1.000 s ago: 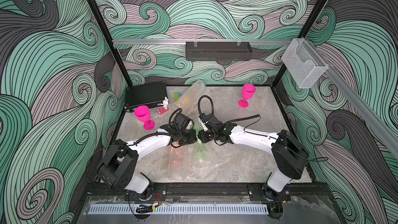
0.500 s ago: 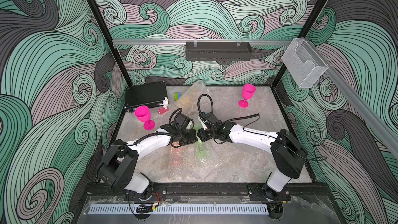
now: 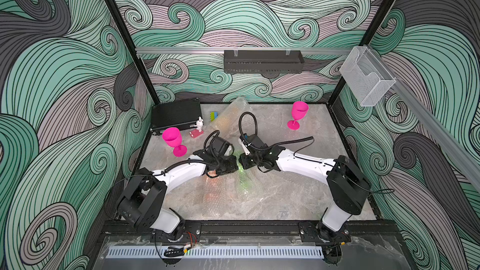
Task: Unpack wine glasses from bubble wrap
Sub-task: Unwrap the bubble wrap at the center of the board.
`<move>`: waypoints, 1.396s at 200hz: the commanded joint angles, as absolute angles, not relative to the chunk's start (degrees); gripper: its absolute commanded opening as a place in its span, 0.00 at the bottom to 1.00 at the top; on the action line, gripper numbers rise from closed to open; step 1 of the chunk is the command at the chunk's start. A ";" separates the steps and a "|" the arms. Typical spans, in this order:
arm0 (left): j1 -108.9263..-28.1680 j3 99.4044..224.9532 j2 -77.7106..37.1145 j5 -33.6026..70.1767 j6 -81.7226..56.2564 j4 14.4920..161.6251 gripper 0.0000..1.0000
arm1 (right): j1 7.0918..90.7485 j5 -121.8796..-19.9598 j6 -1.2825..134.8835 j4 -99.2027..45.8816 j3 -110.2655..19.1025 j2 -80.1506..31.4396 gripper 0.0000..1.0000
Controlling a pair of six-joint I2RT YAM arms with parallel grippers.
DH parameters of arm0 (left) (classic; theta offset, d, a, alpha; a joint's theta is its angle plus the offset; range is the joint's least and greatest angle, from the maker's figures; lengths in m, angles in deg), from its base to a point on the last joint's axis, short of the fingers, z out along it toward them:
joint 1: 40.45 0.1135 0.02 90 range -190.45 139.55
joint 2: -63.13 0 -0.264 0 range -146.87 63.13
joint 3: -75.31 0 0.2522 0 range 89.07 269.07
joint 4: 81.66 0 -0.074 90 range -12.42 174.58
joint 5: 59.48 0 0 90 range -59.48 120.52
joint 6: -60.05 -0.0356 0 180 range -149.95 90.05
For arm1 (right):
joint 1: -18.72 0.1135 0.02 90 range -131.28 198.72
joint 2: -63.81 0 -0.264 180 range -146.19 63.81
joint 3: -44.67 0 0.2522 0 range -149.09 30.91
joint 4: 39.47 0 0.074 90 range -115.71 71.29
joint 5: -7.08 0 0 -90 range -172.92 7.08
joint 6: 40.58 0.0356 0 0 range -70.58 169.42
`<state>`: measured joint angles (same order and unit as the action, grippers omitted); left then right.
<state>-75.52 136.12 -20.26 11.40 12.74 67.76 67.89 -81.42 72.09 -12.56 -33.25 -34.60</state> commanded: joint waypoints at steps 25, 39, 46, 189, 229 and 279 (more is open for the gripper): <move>-75.98 136.37 -18.70 10.92 12.42 65.36 0.00 | 66.30 -82.61 72.17 -14.80 -34.67 -34.81 0.20; -75.96 136.27 -18.70 10.92 12.42 65.33 0.00 | 66.02 -82.41 72.25 -14.89 -34.66 -34.72 0.20; -75.96 136.21 -18.76 11.00 12.41 65.24 0.00 | 65.92 -82.23 72.31 -14.88 -34.66 -34.65 0.20; -75.96 137.13 -19.13 10.58 11.79 64.86 0.00 | 66.06 -79.55 73.41 -17.40 -34.78 -35.87 0.47; -75.96 137.13 -19.75 10.30 11.71 65.04 0.00 | 65.75 -78.24 74.88 -18.51 -35.54 -36.03 0.46; -75.96 136.72 -19.66 10.67 11.60 64.57 0.00 | 64.61 -77.23 77.13 -21.39 -34.97 -36.07 0.42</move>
